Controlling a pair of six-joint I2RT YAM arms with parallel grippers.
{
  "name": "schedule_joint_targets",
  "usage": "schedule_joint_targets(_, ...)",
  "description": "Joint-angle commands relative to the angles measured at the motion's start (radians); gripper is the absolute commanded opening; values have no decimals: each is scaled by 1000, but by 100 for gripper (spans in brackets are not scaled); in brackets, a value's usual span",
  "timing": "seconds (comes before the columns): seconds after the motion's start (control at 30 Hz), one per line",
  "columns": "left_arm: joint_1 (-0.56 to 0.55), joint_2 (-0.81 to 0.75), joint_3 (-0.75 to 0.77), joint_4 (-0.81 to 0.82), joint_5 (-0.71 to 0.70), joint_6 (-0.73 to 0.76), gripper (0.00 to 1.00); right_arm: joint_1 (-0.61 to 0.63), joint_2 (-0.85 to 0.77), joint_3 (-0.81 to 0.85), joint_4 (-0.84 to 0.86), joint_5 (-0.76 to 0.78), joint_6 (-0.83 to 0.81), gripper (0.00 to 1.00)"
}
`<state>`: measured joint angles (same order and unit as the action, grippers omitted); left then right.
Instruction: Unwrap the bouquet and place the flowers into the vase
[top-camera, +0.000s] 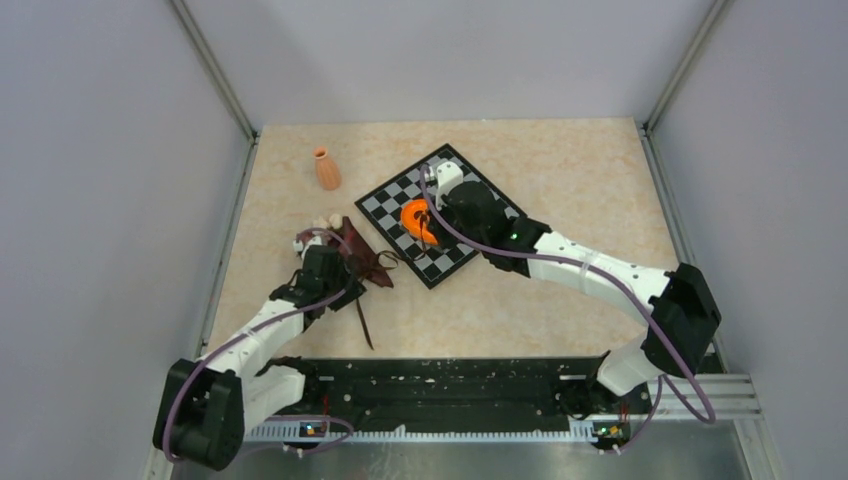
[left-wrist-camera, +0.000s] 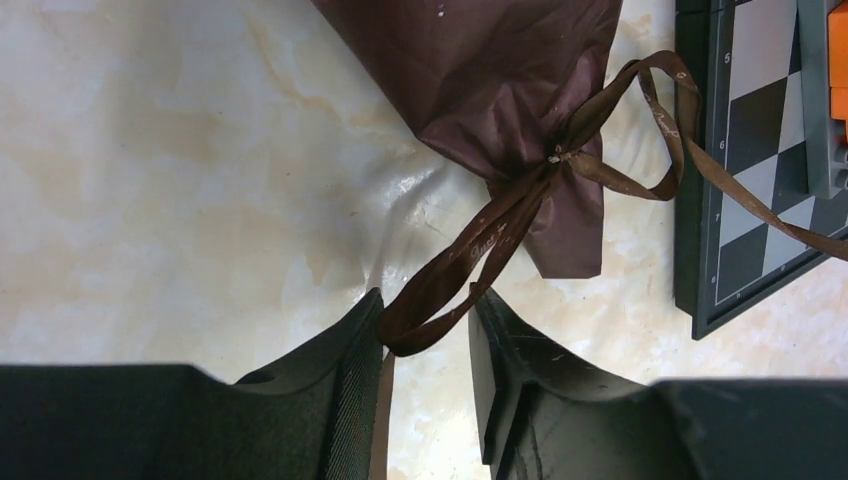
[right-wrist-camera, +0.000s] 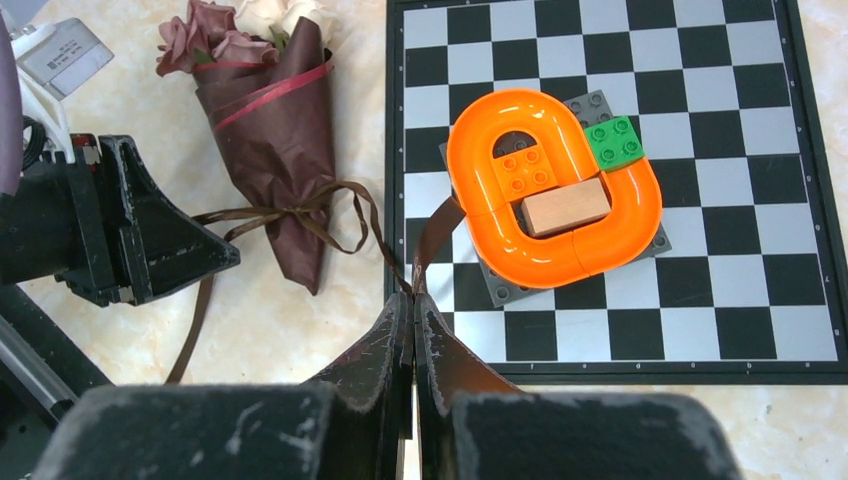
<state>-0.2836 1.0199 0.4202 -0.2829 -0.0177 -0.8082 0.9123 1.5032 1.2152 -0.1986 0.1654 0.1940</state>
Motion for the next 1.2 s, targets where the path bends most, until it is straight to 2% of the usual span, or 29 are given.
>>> schedule_joint_targets(0.0,-26,22,2,88,-62,-24,39,-21,-10,-7,52,-41,10,0)
schedule_joint_targets(0.2,-53,62,8,83,-103,-27,35,-27,-2,-3,52,-50,18,0)
schedule_joint_targets(0.7,-95,44,-36,105,-146,1,20,-36,0,4,43,-43,21,0)
schedule_joint_targets(0.97,-96,-20,-41,126,-89,24,0,-36,-20,14,16,-5,3,0)
schedule_joint_targets(1.17,-96,-79,-31,99,-70,11,0,-35,-35,36,-23,81,-47,0)
